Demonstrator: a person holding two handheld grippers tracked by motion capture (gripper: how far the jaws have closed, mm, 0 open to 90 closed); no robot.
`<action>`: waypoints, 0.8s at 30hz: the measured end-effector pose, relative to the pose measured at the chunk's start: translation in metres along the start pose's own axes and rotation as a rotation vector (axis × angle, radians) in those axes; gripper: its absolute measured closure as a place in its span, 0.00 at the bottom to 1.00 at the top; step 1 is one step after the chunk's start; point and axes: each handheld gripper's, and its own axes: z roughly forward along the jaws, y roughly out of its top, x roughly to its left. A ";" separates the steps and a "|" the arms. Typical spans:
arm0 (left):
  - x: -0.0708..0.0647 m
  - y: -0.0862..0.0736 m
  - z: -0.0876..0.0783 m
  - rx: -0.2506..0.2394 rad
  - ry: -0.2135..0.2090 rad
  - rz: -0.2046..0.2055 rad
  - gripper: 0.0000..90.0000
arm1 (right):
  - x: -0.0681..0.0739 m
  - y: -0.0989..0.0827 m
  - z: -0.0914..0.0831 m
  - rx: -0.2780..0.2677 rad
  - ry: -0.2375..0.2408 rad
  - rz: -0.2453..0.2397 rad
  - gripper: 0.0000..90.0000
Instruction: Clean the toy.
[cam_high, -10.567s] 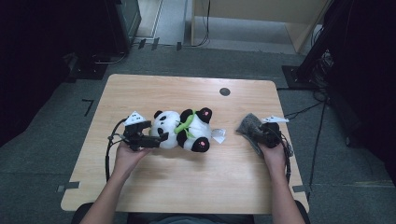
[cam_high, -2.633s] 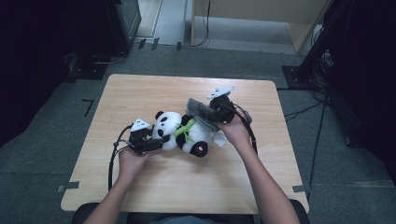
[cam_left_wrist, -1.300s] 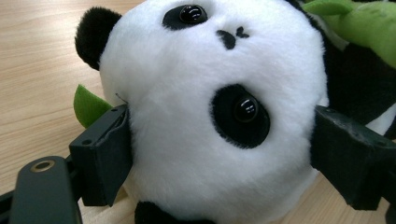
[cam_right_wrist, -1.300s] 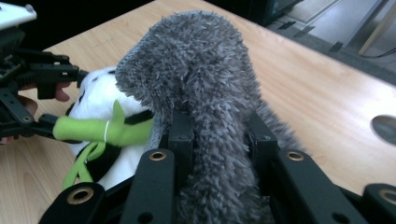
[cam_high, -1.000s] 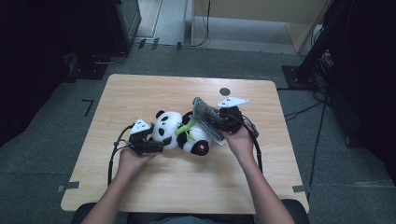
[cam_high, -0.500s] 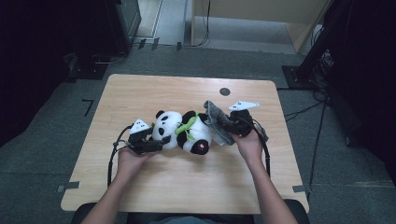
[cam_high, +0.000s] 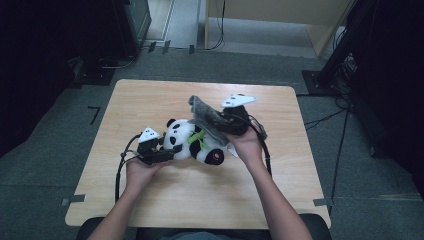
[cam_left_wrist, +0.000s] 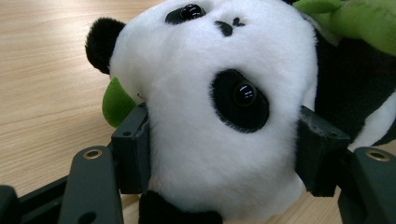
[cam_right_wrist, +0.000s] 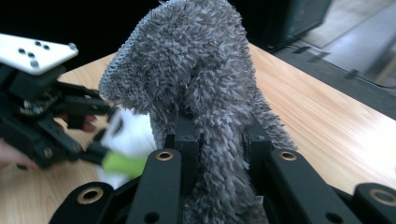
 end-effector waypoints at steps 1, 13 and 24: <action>0.000 0.000 0.000 -0.001 0.000 0.000 0.36 | 0.003 0.005 0.009 0.012 0.016 -0.014 0.82; -0.001 -0.001 0.000 -0.010 0.011 0.009 0.35 | 0.028 0.022 0.097 0.167 0.201 -0.048 0.80; -0.003 0.000 0.001 0.016 0.036 0.005 0.36 | 0.038 0.011 0.104 0.224 0.148 -0.118 0.76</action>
